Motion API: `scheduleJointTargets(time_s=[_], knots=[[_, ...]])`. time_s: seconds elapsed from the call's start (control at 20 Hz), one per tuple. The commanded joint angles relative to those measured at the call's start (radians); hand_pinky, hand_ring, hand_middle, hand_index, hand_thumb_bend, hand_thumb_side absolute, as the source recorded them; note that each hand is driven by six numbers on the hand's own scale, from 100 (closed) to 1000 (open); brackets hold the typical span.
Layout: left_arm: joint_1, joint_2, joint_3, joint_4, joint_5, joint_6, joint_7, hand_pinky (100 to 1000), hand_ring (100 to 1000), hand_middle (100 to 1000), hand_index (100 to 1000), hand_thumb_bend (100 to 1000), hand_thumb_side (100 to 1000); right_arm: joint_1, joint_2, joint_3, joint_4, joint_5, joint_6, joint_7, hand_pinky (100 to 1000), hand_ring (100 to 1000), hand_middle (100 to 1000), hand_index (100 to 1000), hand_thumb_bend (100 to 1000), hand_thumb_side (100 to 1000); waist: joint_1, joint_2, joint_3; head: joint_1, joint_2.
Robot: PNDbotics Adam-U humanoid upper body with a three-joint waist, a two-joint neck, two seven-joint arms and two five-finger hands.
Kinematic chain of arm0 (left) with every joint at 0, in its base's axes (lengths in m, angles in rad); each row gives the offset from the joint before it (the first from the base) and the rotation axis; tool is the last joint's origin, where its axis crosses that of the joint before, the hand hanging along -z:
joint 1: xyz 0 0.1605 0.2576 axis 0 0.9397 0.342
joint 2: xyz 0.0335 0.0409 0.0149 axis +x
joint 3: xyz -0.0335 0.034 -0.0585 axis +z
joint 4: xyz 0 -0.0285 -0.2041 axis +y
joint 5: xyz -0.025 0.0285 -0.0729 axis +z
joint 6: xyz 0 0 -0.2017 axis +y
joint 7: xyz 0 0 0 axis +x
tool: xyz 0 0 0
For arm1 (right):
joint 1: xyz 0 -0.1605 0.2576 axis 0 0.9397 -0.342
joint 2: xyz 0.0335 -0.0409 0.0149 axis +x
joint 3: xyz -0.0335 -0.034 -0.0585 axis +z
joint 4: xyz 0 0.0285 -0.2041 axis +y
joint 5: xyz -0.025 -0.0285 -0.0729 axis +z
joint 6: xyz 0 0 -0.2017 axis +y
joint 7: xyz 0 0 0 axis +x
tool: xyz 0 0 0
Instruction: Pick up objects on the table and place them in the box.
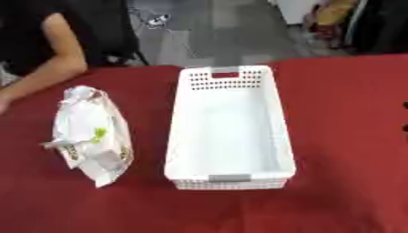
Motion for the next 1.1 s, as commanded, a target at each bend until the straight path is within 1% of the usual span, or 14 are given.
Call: scheduleJointTargets(time_s=[0.05,0.4,0.65,0.9,0.95,1.1], knots=[[-0.005,0.016,0.009,-0.015,0.026,-0.007,0.001,578,802,949,943,952,955,-0.007,-0.017,-0.004,-0.011,0.001,0.0,0.003,551,797,885,1000,516,931,-0.004,-0.01,0.0,-0.006,-0.016],[-0.003,0.019,0.011,-0.015,0.03,-0.006,-0.011,577,803,950,944,946,953,-0.007,-0.016,-0.005,-0.011,0.001,0.0,0.003,551,797,885,1000,514,932,-0.004,-0.011,-0.001,-0.006,-0.018],[0.014,0.017,0.007,-0.015,0.014,0.004,-0.034,570,805,959,950,935,930,-0.008,-0.017,-0.005,-0.012,0.002,0.001,0.002,551,797,885,1000,515,932,-0.004,-0.01,-0.002,-0.003,-0.016],[0.061,-0.027,0.001,-0.015,-0.017,0.043,-0.068,551,800,967,952,953,926,-0.009,-0.017,-0.007,-0.012,0.003,0.002,0.001,551,797,885,1000,514,932,-0.004,-0.008,-0.001,-0.004,-0.016],[0.068,-0.035,0.0,-0.015,-0.025,0.051,-0.074,546,798,969,952,969,906,-0.009,-0.017,-0.007,-0.013,0.003,0.002,0.001,551,797,885,1000,514,932,-0.004,-0.008,-0.001,-0.004,-0.017],[0.091,-0.063,-0.015,-0.015,-0.057,0.08,-0.106,539,796,976,956,958,914,-0.009,-0.017,-0.008,-0.013,0.002,0.001,0.001,551,797,885,1000,514,932,-0.005,-0.007,-0.001,-0.004,-0.021]])
